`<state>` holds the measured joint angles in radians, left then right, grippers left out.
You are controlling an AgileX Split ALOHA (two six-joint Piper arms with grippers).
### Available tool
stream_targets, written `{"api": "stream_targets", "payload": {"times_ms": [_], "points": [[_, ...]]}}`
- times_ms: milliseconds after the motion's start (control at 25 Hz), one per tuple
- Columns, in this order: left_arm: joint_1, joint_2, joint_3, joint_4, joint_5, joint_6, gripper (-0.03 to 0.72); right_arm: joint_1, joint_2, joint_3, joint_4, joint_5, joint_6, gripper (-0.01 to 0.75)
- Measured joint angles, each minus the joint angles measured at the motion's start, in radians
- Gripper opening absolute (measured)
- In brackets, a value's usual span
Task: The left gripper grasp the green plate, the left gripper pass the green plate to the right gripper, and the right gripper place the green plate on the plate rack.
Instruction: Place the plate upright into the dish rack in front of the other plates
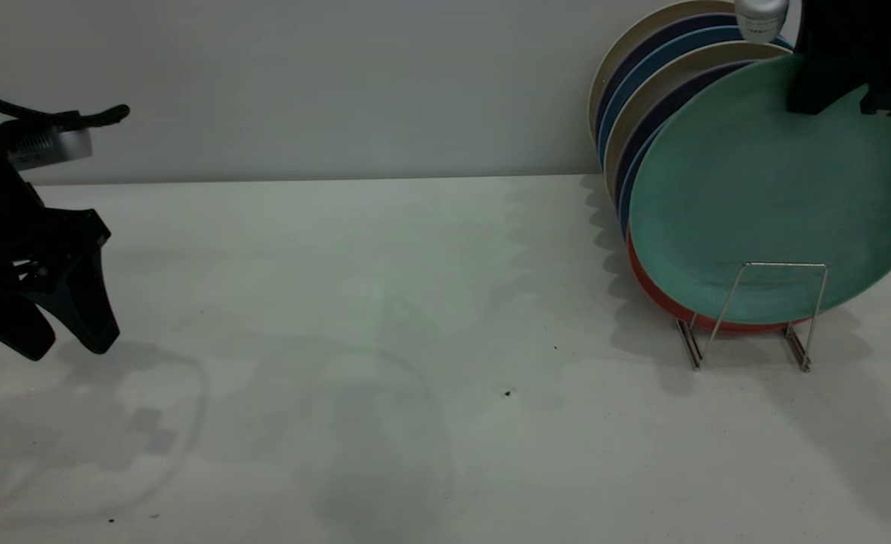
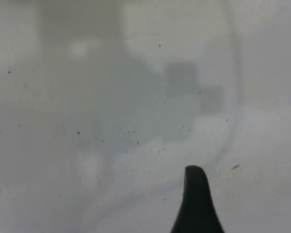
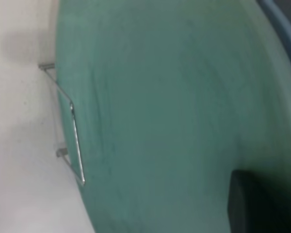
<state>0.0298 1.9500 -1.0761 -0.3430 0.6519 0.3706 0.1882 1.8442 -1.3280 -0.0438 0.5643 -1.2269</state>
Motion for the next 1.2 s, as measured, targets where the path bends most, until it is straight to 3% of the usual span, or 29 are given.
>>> {"api": "stream_targets", "payload": {"times_ms": [360, 760, 1200], "points": [[0.0, 0.0, 0.0, -0.001, 0.0, 0.0, 0.568, 0.0, 0.008, 0.0, 0.0, 0.0, 0.062, 0.328], [0.0, 0.0, 0.0, -0.001, 0.0, 0.0, 0.568, 0.0, 0.007, -0.001, -0.003, 0.095, 0.182, 0.381], [0.0, 0.0, 0.0, -0.001, -0.015, 0.001, 0.568, 0.0, -0.022, -0.002, 0.022, 0.136, 0.324, 0.571]]}}
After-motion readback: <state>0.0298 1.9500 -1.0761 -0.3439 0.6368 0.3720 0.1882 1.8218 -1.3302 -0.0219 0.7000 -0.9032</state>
